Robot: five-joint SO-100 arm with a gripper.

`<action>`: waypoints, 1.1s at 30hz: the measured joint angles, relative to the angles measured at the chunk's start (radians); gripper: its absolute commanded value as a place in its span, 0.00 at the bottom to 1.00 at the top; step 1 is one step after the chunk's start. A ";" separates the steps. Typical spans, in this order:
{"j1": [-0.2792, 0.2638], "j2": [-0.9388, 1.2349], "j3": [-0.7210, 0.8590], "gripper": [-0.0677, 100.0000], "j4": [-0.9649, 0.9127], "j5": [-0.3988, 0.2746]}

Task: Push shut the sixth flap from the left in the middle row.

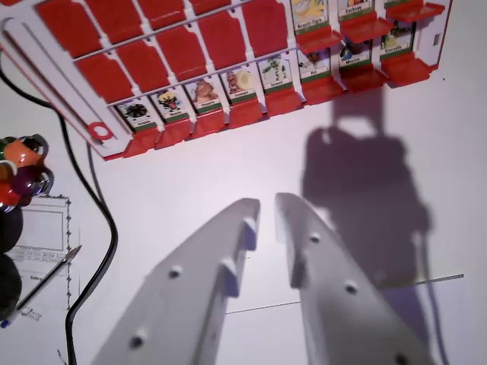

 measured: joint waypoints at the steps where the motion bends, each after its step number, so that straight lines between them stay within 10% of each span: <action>1: 0.003 -0.025 -0.009 0.02 0.000 0.002; 33: 0.054 -0.707 -0.416 0.02 -0.057 0.049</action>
